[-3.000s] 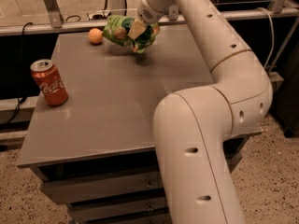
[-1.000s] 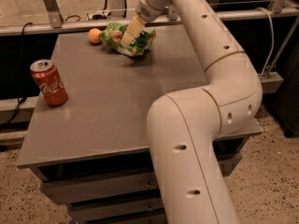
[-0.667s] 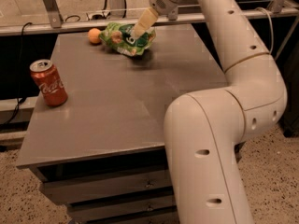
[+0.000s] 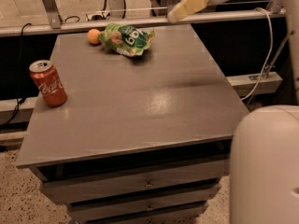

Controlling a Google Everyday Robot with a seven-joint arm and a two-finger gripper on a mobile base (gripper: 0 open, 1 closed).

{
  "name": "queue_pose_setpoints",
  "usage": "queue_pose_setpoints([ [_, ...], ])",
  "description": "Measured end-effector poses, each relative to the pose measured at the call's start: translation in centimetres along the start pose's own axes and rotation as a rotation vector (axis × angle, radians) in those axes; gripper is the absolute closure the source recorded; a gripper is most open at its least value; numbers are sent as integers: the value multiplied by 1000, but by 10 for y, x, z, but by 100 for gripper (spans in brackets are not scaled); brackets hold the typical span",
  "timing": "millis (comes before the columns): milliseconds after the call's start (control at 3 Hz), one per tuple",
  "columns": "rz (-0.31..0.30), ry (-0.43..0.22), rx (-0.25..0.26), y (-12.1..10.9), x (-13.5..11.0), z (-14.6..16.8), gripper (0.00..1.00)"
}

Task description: Move green rice chip bag near orange

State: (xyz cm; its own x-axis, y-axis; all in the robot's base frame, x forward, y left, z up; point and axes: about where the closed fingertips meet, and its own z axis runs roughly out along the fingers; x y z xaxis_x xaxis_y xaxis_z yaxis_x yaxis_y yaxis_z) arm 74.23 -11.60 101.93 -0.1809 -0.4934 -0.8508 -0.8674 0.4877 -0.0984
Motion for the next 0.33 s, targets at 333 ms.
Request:
queue_pose_setpoints([
  [333, 29, -45, -3, 0, 8, -26, 0],
])
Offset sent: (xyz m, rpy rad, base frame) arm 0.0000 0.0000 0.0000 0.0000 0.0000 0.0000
